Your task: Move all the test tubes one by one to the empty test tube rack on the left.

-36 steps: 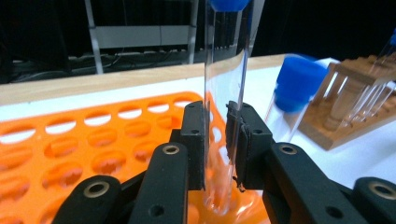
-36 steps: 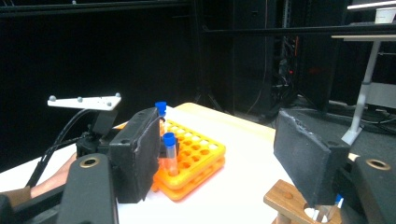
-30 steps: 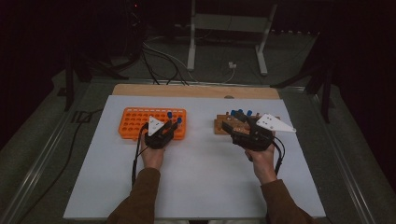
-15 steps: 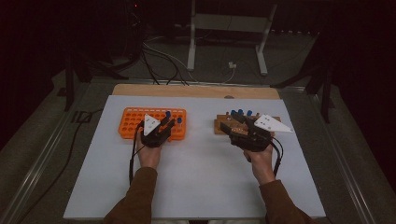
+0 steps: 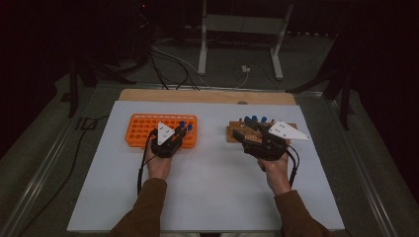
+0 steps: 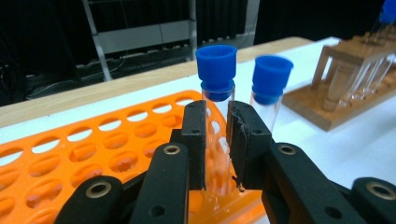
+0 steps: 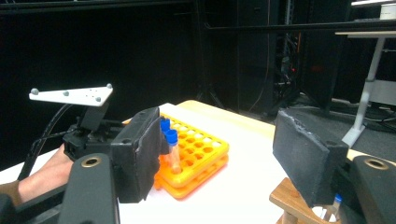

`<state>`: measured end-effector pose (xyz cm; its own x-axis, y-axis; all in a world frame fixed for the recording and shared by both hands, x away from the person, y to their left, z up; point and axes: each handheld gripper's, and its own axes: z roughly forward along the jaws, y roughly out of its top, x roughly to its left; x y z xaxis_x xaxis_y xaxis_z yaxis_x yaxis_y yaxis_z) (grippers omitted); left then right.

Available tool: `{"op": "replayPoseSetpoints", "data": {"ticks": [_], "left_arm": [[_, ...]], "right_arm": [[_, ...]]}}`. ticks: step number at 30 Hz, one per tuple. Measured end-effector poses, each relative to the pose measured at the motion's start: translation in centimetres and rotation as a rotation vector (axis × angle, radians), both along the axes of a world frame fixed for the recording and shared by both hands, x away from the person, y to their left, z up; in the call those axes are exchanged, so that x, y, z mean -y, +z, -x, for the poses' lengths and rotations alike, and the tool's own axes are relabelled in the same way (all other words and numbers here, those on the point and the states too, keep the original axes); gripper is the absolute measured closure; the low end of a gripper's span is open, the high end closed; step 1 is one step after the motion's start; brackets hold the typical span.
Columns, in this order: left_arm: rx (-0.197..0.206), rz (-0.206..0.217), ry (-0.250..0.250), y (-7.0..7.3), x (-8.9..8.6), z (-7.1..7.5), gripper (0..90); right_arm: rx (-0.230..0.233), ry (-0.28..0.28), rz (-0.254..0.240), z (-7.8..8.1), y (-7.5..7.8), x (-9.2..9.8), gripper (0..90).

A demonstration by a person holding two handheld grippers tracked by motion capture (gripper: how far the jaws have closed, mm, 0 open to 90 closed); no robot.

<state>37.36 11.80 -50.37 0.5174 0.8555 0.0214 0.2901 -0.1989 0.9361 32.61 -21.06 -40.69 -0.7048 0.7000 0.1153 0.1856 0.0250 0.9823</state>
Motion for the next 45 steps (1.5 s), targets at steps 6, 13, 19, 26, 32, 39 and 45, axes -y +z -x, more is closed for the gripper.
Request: {"op": "replayPoseSetpoints", "data": {"ticks": [6, 13, 19, 26, 32, 39, 45], "left_arm": [[-0.018, 0.01, 0.002, -0.2, 0.0, 0.0, 78.0], [-0.053, 0.049, 0.0, -0.1, -0.7, 0.0, 67.4], [-0.112, 0.073, 0.046, 0.7, -1.4, 0.4, 44.9], [-0.158, 0.142, 0.018, 1.9, -2.2, 1.2, 18.7], [-0.158, 0.163, -0.002, 2.8, -3.3, 2.1, 12.5], [-0.147, 0.126, -0.013, 3.5, -4.1, 3.6, 1.8], [-0.13, 0.071, 0.005, 4.0, -4.9, 5.2, 0.7]], "right_arm": [[-0.005, -0.008, 0.006, -0.1, 0.0, 0.2, 31.2], [-0.024, -0.032, 0.026, -0.6, -0.4, 0.6, 28.5], [-0.043, -0.064, 0.055, -1.1, -0.7, 1.0, 26.1], [-0.058, -0.11, 0.098, -1.8, -0.9, 1.6, 23.0], [-0.067, -0.163, 0.133, -2.4, -1.0, 2.5, 18.7], [-0.103, -0.221, 0.157, -3.3, -1.3, 4.2, 16.0], [-0.148, -0.278, 0.173, -4.4, -2.1, 5.7, 16.4]]}}
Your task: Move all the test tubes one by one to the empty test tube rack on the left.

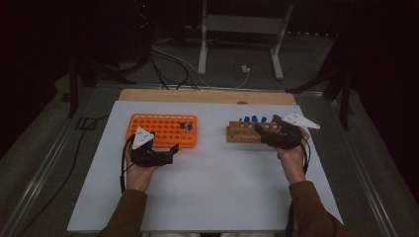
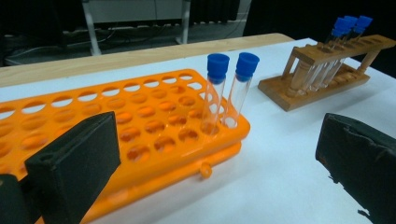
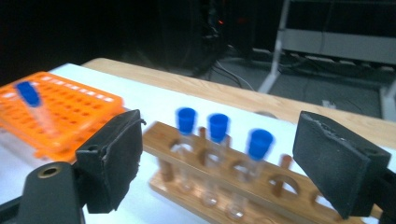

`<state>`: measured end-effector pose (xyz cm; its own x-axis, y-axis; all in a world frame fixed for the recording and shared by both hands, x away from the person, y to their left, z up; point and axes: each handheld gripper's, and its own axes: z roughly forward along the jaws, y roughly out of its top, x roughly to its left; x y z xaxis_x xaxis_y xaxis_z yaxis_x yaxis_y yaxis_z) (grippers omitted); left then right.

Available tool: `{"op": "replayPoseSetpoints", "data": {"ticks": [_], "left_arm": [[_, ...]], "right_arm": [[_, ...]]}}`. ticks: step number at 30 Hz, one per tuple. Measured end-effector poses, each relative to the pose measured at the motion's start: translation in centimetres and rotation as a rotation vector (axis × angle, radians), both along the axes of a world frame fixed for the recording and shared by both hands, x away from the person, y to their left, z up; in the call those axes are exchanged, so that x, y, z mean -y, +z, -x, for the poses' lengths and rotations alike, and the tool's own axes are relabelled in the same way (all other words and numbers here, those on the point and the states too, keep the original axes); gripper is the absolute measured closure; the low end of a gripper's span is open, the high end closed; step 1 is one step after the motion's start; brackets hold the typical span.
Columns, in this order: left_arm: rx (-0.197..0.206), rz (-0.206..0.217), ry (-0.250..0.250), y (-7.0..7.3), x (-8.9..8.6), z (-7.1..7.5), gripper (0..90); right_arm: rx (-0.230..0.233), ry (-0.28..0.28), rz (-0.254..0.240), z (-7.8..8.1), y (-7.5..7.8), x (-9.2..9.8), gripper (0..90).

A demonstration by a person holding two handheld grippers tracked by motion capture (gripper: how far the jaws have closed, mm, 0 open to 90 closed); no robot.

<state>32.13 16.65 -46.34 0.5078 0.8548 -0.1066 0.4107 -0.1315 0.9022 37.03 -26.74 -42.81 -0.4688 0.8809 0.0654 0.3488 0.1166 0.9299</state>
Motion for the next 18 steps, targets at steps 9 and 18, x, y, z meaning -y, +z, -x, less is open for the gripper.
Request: {"op": "replayPoseSetpoints", "data": {"ticks": [9, 18], "left_arm": [[-0.006, 0.007, 0.046, -0.5, -1.6, 1.9, 0.7], [-0.011, -0.001, 0.053, -0.8, -1.5, 1.9, 0.7]], "right_arm": [[-0.078, -0.059, 0.054, -1.4, -1.8, 1.1, 22.4], [-0.128, -0.08, 0.083, -2.4, -3.4, 1.0, 51.2]]}}
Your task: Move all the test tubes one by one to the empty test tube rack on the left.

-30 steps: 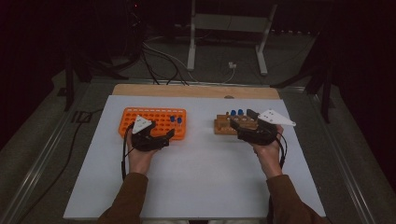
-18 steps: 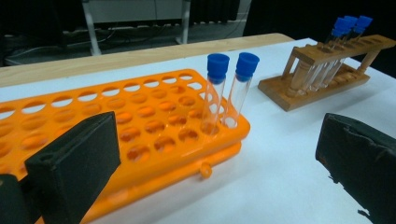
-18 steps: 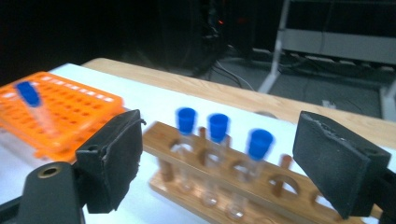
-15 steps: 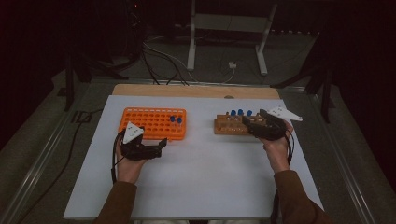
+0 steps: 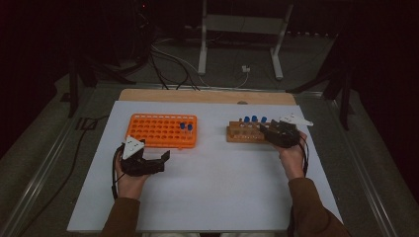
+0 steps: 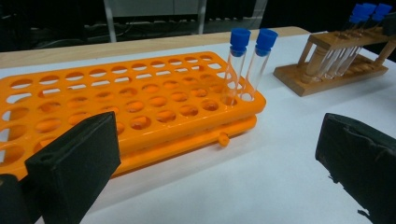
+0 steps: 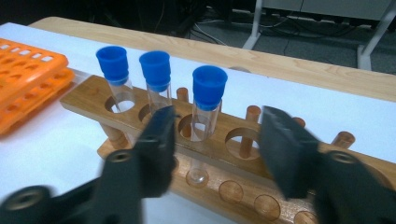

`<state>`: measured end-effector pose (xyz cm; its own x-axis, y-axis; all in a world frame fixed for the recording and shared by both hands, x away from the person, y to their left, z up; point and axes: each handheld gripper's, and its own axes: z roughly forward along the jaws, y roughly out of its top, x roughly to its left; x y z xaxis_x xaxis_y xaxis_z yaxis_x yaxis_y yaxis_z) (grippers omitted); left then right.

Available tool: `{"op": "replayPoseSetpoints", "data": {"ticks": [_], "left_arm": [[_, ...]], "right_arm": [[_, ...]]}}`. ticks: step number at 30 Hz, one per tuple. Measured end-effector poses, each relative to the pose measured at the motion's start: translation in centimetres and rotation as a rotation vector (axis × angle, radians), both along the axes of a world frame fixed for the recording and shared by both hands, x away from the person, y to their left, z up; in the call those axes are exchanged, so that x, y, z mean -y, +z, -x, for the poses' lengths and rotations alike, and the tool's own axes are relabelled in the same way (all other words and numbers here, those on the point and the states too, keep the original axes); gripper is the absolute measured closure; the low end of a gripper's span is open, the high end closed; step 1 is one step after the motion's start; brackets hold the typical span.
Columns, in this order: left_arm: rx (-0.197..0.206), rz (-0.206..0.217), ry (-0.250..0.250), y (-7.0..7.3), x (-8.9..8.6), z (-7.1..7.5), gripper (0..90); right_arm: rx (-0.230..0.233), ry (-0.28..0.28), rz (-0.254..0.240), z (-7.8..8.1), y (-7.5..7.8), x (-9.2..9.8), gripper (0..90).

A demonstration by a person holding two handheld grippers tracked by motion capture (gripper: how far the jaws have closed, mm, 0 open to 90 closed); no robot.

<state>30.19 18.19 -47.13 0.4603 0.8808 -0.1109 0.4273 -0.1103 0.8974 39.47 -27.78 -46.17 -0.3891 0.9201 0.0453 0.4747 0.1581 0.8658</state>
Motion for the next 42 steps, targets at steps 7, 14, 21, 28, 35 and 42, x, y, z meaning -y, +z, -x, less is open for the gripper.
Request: {"op": "replayPoseSetpoints", "data": {"ticks": [7, 14, 21, 28, 35, 42], "left_arm": [[-0.009, -0.003, 0.004, -0.2, 0.0, 0.0, 0.8], [-0.012, -0.011, 0.002, -0.3, 0.2, 0.0, 0.8], [-0.017, -0.012, 0.003, -0.4, 0.3, 0.0, 0.8], [-0.017, -0.016, 0.002, -0.5, 0.3, 0.0, 0.8], [-0.012, -0.027, 0.001, -0.5, 0.3, 0.1, 0.7], [-0.011, -0.04, 0.0, -0.5, 0.4, 0.1, 0.7]], "right_arm": [[0.021, 0.006, 0.002, -0.6, -0.3, -0.7, 65.3], [0.025, -0.011, -0.013, -0.9, -0.7, -1.0, 71.1], [0.034, -0.004, -0.015, -1.0, -0.8, -1.5, 75.8], [0.035, -0.004, 0.004, -1.1, -0.7, -1.9, 76.5], [0.035, -0.013, -0.013, -1.0, -0.5, -1.6, 76.6], [0.062, -0.005, -0.026, -0.7, 0.3, -1.4, 76.6]]}}
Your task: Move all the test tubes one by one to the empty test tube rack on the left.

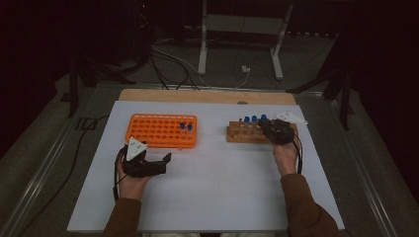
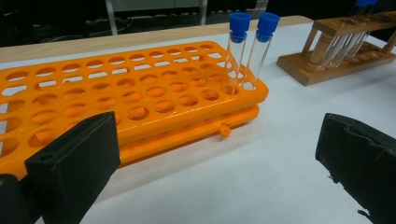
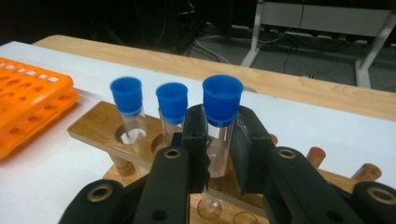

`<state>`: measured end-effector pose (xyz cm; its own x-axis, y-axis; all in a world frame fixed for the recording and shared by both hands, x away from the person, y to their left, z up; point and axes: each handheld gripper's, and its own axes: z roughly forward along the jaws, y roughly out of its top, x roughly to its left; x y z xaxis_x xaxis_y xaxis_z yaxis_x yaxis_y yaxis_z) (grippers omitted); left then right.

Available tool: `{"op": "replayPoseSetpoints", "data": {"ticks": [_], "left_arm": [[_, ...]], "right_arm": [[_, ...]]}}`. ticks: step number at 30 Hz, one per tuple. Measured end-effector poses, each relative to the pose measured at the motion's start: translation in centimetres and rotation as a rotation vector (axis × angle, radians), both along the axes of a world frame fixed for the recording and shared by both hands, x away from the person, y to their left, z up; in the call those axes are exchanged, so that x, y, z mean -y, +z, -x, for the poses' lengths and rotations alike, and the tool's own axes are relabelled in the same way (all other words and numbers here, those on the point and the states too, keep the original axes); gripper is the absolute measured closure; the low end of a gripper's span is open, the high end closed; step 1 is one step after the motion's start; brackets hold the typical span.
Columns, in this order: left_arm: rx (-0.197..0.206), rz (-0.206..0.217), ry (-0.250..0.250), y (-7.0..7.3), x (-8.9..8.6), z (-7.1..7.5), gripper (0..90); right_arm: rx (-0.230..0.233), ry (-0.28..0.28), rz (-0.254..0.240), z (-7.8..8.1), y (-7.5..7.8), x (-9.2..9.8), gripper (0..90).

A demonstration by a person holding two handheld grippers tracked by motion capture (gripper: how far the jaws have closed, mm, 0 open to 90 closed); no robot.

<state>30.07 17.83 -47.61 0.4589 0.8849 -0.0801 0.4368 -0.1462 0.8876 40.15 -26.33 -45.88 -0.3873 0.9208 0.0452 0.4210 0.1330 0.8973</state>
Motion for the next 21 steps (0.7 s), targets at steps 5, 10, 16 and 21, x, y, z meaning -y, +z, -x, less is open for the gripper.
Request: {"op": "replayPoseSetpoints", "data": {"ticks": [5, 10, 16, 21], "left_arm": [[0.001, -0.002, 0.004, 0.0, 0.0, 0.0, 0.7], [0.0, -0.003, 0.004, 0.0, 0.0, 0.0, 0.7], [-0.002, -0.005, 0.008, -0.1, 0.0, 0.0, 0.7], [-0.002, -0.005, 0.007, 0.0, 0.0, 0.0, 0.7]], "right_arm": [[0.021, 0.004, -0.005, 0.3, 0.8, 0.1, 76.6], [0.042, 0.014, -0.004, 0.6, 1.8, 0.2, 76.6], [0.069, 0.03, -0.01, 0.8, 3.4, 0.2, 76.6], [0.081, 0.035, -0.008, 1.1, 4.0, 0.3, 76.6]]}}
